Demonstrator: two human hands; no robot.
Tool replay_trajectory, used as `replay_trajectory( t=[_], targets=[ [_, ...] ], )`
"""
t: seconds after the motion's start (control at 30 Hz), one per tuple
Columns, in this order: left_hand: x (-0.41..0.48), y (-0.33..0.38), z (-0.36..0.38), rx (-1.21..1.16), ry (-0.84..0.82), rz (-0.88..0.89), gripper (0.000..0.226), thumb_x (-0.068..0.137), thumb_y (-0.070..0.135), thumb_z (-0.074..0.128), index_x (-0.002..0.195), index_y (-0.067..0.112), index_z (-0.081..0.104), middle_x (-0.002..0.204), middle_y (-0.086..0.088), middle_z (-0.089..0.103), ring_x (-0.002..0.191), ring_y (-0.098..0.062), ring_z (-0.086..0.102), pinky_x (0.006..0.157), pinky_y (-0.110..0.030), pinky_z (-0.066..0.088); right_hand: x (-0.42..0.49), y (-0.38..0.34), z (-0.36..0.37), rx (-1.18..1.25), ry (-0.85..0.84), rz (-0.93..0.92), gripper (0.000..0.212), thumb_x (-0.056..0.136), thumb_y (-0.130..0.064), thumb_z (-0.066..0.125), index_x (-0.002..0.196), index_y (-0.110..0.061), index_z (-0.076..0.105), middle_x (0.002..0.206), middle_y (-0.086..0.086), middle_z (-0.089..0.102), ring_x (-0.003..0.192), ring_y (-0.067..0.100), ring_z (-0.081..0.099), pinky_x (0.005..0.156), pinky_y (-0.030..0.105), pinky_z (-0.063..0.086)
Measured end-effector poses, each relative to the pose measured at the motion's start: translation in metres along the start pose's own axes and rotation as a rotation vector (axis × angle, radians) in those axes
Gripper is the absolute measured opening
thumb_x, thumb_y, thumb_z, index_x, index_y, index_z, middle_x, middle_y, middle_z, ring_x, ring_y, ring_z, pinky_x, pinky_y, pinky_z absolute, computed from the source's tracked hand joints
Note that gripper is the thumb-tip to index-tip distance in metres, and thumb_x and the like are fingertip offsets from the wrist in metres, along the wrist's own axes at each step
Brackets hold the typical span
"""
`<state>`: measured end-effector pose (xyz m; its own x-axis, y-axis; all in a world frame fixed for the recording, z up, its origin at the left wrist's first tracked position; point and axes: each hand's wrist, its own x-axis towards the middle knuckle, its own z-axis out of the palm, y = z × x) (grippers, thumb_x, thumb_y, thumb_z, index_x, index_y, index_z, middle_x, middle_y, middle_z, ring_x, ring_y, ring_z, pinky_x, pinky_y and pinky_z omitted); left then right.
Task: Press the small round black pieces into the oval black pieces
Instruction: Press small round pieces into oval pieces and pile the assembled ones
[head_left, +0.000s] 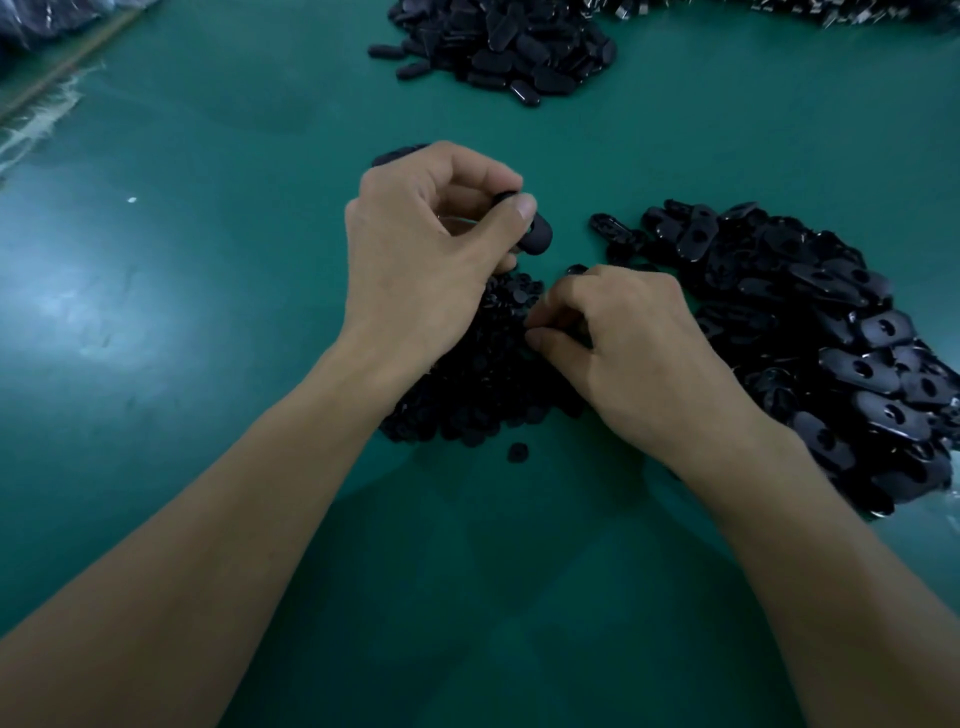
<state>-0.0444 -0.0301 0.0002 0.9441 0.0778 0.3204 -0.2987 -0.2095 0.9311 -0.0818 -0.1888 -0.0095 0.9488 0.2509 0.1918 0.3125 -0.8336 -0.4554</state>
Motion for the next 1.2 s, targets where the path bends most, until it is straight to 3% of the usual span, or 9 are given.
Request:
replay_trajectory(
  t=[0.13, 0.23, 0.43, 0.53, 0.63, 0.77, 1.03, 1.2],
  targets=[
    [0.0018, -0.0027, 0.0005, 0.017, 0.005, -0.01, 0.012, 0.085, 0.015, 0.077, 0.085, 0.026, 0.072, 0.073, 0.008, 0.075, 0.068, -0.015, 0.074, 0.071, -0.037, 0.063, 0.0009, -0.0006, -0.0005, 0.09, 0.003, 0.036, 0.009, 0.094, -0.018, 0.068, 0.103, -0.019, 0.072, 0.093, 0.0, 0.065, 0.089, 0.019, 0.06, 0.084, 0.035, 0.05],
    [0.0034, -0.0037, 0.0007, 0.042, 0.003, -0.001, 0.014, 0.087, 0.015, 0.075, 0.091, 0.028, 0.072, 0.079, 0.011, 0.075, 0.073, -0.008, 0.072, 0.074, -0.029, 0.059, 0.0025, -0.0027, -0.0053, 0.124, 0.054, 0.034, 0.014, 0.098, -0.021, 0.064, 0.108, -0.016, 0.072, 0.092, -0.003, 0.064, 0.085, 0.011, 0.056, 0.076, 0.011, 0.04],
    [0.0009, -0.003, 0.0009, -0.01, -0.022, -0.019, 0.01, 0.089, 0.011, 0.075, 0.091, 0.021, 0.073, 0.08, 0.002, 0.077, 0.073, -0.014, 0.076, 0.071, -0.031, 0.061, 0.0015, -0.0003, -0.0075, 0.177, 0.113, 0.041, 0.014, 0.101, -0.02, 0.059, 0.1, -0.014, 0.072, 0.088, -0.005, 0.067, 0.081, 0.009, 0.059, 0.073, 0.015, 0.043],
    [0.0009, -0.0032, 0.0008, -0.029, -0.032, -0.039, 0.01, 0.088, 0.009, 0.075, 0.089, 0.019, 0.072, 0.08, -0.001, 0.077, 0.073, -0.017, 0.077, 0.072, -0.034, 0.062, -0.0003, 0.0006, -0.0066, 0.215, 0.189, 0.024, 0.013, 0.101, -0.02, 0.058, 0.1, -0.016, 0.07, 0.083, -0.001, 0.069, 0.077, 0.014, 0.063, 0.071, 0.033, 0.048],
    [0.0005, -0.003, 0.0007, -0.027, -0.043, -0.039, 0.01, 0.088, 0.009, 0.075, 0.089, 0.018, 0.072, 0.079, -0.001, 0.077, 0.072, -0.016, 0.077, 0.071, -0.034, 0.062, -0.0007, 0.0023, -0.0064, 0.245, 0.258, 0.008, 0.012, 0.102, -0.022, 0.056, 0.1, -0.018, 0.068, 0.073, 0.005, 0.068, 0.065, 0.021, 0.062, 0.062, 0.04, 0.047],
    [-0.0001, -0.0029, 0.0015, 0.001, -0.051, -0.027, 0.01, 0.087, 0.011, 0.076, 0.089, 0.02, 0.072, 0.079, 0.0, 0.076, 0.072, -0.018, 0.076, 0.074, -0.039, 0.063, -0.0007, -0.0002, -0.0058, 0.217, 0.33, -0.023, 0.013, 0.099, -0.018, 0.061, 0.103, -0.016, 0.073, 0.081, -0.003, 0.071, 0.071, 0.01, 0.061, 0.066, 0.022, 0.048],
    [-0.0013, -0.0023, 0.0014, 0.01, -0.068, -0.032, 0.013, 0.088, 0.009, 0.076, 0.088, 0.021, 0.072, 0.078, 0.001, 0.076, 0.071, -0.015, 0.076, 0.073, -0.036, 0.063, 0.0014, -0.0003, -0.0074, 0.272, 0.371, 0.02, 0.024, 0.096, -0.012, 0.065, 0.118, -0.016, 0.073, 0.099, -0.014, 0.068, 0.096, 0.0, 0.066, 0.09, 0.017, 0.052],
    [-0.0027, -0.0022, 0.0021, 0.035, -0.085, -0.021, 0.014, 0.087, 0.01, 0.076, 0.087, 0.023, 0.072, 0.078, 0.0, 0.076, 0.071, -0.017, 0.076, 0.073, -0.039, 0.064, 0.0017, 0.0004, -0.0085, 0.31, 0.397, 0.027, 0.019, 0.094, -0.013, 0.066, 0.109, -0.02, 0.076, 0.088, -0.019, 0.069, 0.083, -0.001, 0.067, 0.081, 0.018, 0.054]
  ],
)
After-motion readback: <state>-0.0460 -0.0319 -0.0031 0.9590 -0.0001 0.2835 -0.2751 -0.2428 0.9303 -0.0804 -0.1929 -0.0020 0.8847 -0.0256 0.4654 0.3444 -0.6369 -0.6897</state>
